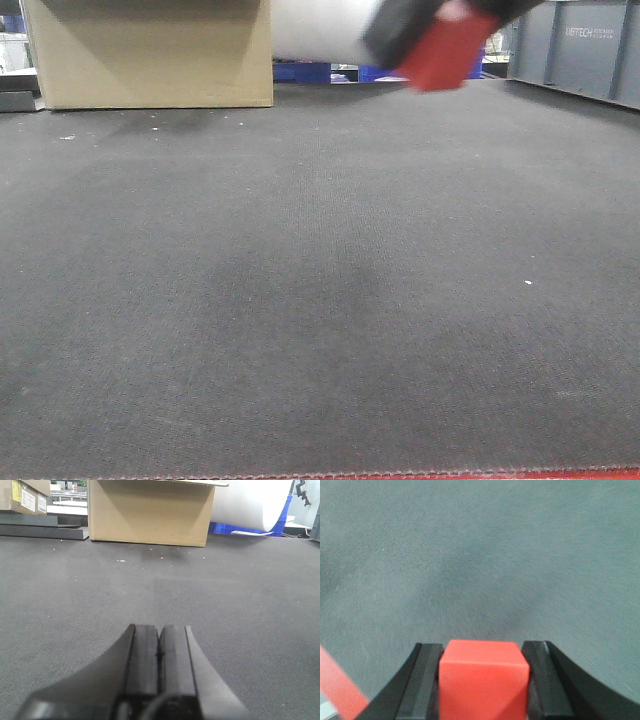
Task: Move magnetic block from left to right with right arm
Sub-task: 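Lower the held red cube onto the second table with the right gripper, then open the right gripper and raise it away from the cube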
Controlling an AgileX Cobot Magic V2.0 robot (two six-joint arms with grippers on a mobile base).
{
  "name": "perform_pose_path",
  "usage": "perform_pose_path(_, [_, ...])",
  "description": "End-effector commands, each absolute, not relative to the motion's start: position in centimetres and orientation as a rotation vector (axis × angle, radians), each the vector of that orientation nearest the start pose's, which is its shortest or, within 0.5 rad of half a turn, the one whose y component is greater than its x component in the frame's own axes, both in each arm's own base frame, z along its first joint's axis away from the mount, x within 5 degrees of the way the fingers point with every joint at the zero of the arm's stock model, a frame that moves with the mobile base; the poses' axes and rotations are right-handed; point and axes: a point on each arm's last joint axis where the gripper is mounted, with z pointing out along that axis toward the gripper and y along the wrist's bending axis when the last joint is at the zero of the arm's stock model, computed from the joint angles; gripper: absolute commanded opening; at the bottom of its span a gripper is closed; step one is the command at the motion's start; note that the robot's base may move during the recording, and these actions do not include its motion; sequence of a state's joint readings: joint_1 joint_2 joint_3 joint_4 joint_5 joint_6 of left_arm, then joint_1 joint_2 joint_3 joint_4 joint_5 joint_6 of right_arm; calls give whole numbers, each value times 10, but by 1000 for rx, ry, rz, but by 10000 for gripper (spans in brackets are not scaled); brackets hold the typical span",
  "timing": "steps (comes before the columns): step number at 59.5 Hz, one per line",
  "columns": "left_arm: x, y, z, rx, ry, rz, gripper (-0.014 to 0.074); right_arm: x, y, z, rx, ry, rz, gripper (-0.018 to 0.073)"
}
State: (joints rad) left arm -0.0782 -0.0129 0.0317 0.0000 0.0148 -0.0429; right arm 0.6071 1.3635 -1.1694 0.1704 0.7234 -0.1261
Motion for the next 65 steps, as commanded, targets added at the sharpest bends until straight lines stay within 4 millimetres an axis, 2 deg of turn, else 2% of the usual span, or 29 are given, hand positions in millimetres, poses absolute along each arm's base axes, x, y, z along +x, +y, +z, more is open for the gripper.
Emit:
perform_pose_path(1, [55, -4, 208, 22, 1426, -103, -116, 253, 189, 353, -709, 2264, 459, 215])
perform_pose_path(15, [55, -4, 208, 22, 1426, -103, -116, 295, 213, 335, -556, 2413, 431, 215])
perform_pose_path(26, [55, -4, 208, 22, 1426, -103, -116, 325, 227, 303, -378, 2522, 384, 215])
perform_pose_path(39, [55, -4, 208, 22, 1426, -103, -116, 340, 238, 261, -358, 2628, 339, 215])
perform_pose_path(50, [55, -4, 208, 22, 1426, -103, -116, 344, 240, 245, -365, 2664, 311, 223])
perform_pose_path(57, [55, -4, 208, 22, 1426, -103, -116, 344, 240, 244, -369, 2663, 304, 298])
perform_pose_path(62, [55, -4, 208, 22, 1426, -103, -116, 344, 240, 244, -369, 2664, 304, 406])
perform_pose_path(65, [55, -4, 208, 22, 1426, -103, -116, 345, 239, 244, -368, 2664, 303, 502])
